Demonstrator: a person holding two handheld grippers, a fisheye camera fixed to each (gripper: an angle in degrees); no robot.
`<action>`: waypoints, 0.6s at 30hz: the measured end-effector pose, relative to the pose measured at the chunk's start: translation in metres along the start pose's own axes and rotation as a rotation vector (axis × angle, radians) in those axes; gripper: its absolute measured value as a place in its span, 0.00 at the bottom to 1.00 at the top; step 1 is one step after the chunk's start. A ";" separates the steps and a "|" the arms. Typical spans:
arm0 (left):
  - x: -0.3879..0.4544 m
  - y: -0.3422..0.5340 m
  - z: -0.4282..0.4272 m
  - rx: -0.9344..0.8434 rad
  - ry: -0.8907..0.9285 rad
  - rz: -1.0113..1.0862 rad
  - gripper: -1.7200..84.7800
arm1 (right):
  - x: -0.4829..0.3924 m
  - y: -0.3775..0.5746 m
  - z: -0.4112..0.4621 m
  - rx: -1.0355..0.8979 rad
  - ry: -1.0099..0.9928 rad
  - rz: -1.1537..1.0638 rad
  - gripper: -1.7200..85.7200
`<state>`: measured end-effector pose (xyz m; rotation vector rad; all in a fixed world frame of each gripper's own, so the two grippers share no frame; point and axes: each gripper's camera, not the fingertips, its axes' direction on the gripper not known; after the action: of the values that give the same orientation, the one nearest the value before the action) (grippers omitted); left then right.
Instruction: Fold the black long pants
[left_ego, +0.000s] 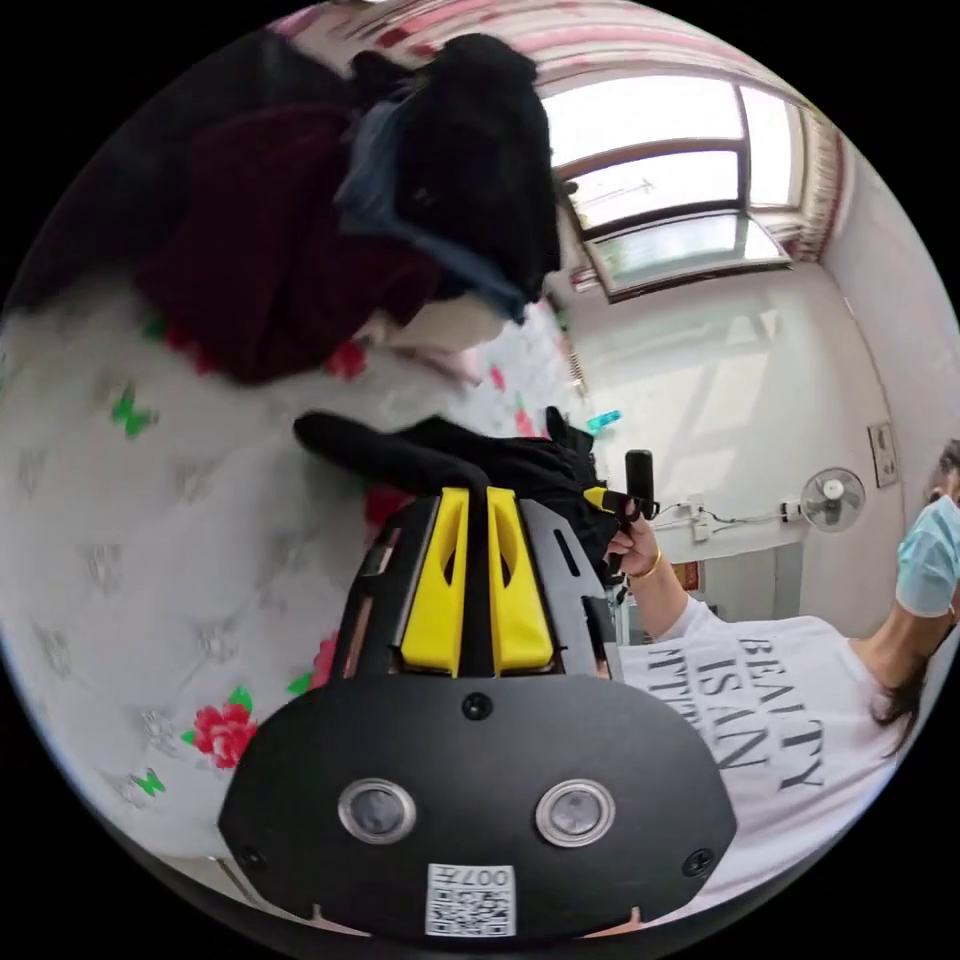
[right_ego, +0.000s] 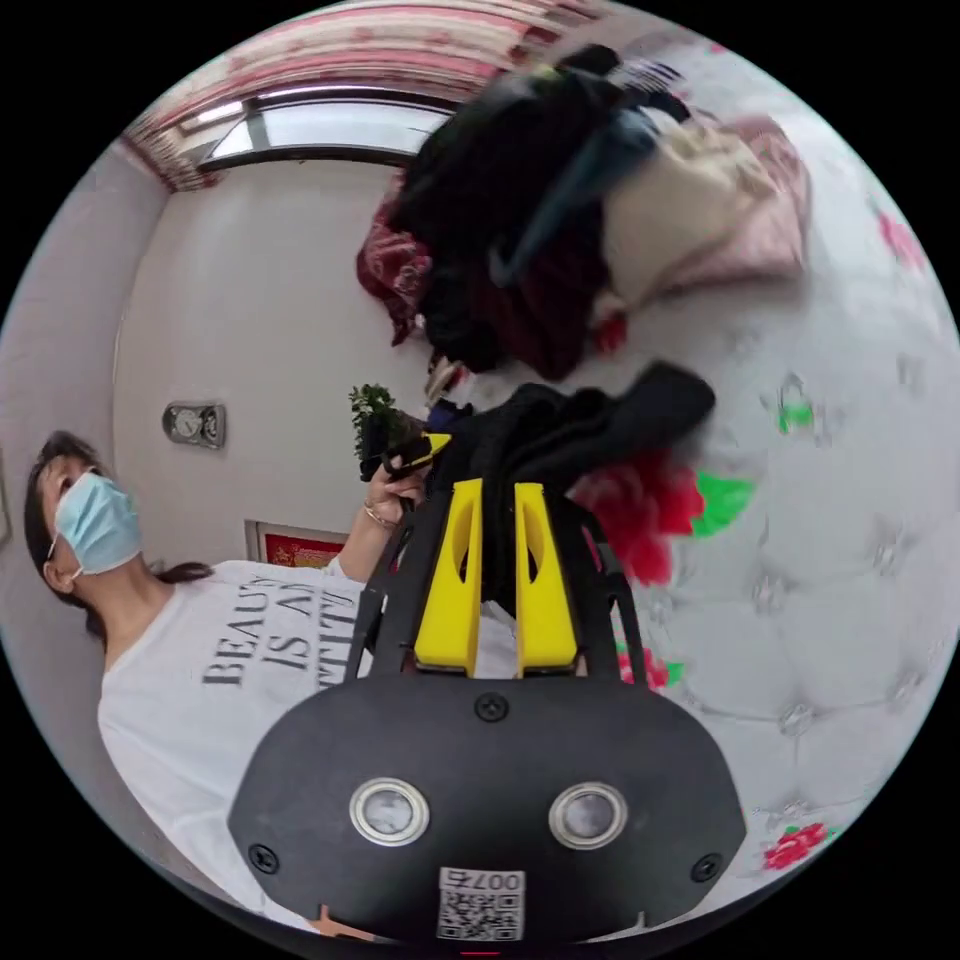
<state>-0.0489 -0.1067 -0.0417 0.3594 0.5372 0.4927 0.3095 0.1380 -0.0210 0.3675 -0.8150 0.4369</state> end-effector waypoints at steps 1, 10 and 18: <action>0.012 -0.015 -0.009 0.019 0.001 0.046 0.05 | -0.033 -0.024 -0.022 0.027 0.006 -0.080 0.10; 0.146 -0.208 -0.159 0.367 -0.167 0.493 0.05 | -0.274 -0.162 -0.125 0.269 0.161 -0.625 0.09; -0.019 -0.257 -0.112 0.231 -0.620 0.124 0.12 | -0.190 -0.270 -0.070 0.351 0.417 -0.267 0.08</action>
<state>-0.0363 -0.3061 -0.2384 0.7372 -0.0333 0.4111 0.3731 -0.1020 -0.2491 0.6754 -0.2742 0.3876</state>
